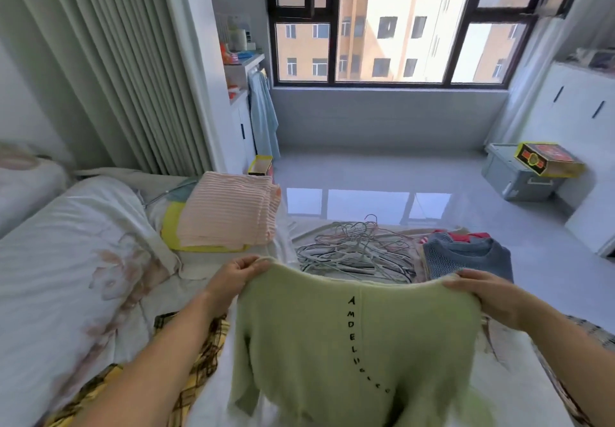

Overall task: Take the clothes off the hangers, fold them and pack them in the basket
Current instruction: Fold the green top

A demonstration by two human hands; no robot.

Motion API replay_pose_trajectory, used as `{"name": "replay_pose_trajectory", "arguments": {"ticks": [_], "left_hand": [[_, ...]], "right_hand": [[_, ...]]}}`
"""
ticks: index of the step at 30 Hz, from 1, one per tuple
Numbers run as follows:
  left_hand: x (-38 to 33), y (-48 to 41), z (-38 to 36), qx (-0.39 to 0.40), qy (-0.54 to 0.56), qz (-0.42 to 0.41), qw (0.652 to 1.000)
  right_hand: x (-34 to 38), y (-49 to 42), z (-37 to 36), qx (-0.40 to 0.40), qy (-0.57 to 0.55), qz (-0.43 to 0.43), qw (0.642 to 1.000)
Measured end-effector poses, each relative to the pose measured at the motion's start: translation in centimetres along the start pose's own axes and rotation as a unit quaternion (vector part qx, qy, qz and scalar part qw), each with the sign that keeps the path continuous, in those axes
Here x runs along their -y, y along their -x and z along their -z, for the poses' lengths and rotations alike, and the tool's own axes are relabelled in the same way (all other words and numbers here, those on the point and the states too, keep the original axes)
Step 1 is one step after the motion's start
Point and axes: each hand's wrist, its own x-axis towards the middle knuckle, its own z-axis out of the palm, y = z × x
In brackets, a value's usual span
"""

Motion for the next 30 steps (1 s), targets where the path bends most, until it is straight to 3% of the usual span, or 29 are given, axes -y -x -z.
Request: {"name": "replay_pose_trajectory", "arguments": {"ticks": [9, 12, 15, 21, 27, 30], "left_hand": [[-9.7, -1.8, 1.6, 0.062, -0.031, -0.118, 0.991], [-11.4, -1.6, 1.5, 0.061, -0.066, -0.132, 0.987], [-12.0, -1.2, 1.2, 0.041, -0.097, -0.138, 0.985], [-12.7, -1.4, 0.8, -0.007, -0.102, -0.163, 0.981], [-12.3, -0.9, 0.9, 0.027, -0.110, -0.084, 0.990], [-11.8, -0.7, 0.7, 0.018, -0.164, -0.033, 0.986]], "right_hand": [[5.9, 1.3, 3.1, -0.071, -0.016, 0.200, 0.977], [6.4, 1.5, 3.4, -0.052, -0.022, 0.185, 0.981], [6.0, 1.1, 3.9, -0.022, 0.040, 0.130, 0.991], [6.9, 0.9, 4.1, -0.084, 0.035, 0.143, 0.986], [8.3, 1.3, 3.9, -0.105, 0.051, 0.199, 0.973], [8.8, 1.6, 4.1, -0.121, 0.073, 0.200, 0.969]]}}
